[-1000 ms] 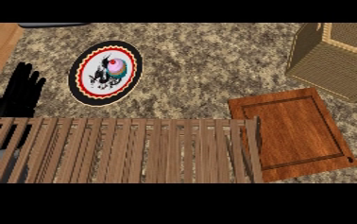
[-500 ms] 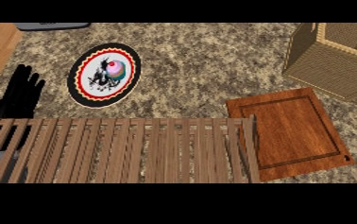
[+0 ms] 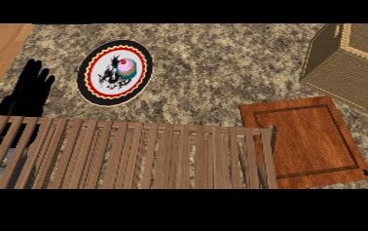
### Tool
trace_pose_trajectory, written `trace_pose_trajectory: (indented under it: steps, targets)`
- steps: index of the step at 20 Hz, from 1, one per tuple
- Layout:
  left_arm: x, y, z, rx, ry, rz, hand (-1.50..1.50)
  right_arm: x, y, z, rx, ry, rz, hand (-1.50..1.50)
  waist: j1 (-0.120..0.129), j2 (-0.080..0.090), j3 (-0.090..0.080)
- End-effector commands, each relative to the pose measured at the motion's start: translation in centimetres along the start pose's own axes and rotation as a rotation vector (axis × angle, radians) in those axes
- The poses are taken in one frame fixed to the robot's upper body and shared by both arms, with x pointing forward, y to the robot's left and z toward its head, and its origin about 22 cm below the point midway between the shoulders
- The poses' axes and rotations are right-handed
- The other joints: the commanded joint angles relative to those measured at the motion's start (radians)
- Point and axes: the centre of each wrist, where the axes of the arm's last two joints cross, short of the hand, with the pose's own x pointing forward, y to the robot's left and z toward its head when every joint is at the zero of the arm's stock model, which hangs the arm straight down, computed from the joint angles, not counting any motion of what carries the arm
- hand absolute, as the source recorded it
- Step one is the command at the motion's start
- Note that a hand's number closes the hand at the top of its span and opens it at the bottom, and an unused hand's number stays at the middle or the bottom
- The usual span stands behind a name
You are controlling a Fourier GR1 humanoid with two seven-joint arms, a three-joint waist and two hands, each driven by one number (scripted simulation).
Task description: Pick the squash from the cutting board and place it in the basket
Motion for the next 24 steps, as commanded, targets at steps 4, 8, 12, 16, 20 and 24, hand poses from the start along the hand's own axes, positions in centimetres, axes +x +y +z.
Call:
trace_pose_trajectory:
  steps: [4, 8, 12, 16, 20, 24]
  targets:
    - [3.2, -2.4, -1.3, -0.22, -0.196, -0.311, 0.0, 3.3, -3.0, -1.7, 0.087, -0.042, -0.064, 1.5, 0.034, 0.0, 0.007]
    - [2.3, -2.9, -0.7, -0.26, -0.166, -0.319, 0.0, 5.2, -3.6, -2.8, 0.13, -0.004, -0.056, 1.5, 0.063, -0.002, 0.004]
    - [2.6, -3.3, -1.7, -0.276, -0.173, -0.311, 0.0, 5.5, -0.7, -4.0, 0.184, 0.041, -0.069, 1.5, 0.071, 0.006, 0.004]
    - [3.7, -3.8, -2.3, -0.277, -0.19, -0.313, 0.0, 7.3, -0.4, -5.1, 0.25, 0.079, -0.032, 1.5, 0.074, 0.005, 0.004]
    - [2.8, -3.6, -1.8, -0.277, -0.192, -0.303, 0.0, 7.2, 2.7, -5.8, 0.342, 0.127, -0.002, 1.5, 0.077, 0.003, 0.005]
    - [2.7, -2.8, -2.2, -0.27, -0.179, -0.321, 0.0, 7.8, 3.0, -6.2, 0.398, 0.191, 0.075, 1.5, 0.062, 0.003, 0.004]
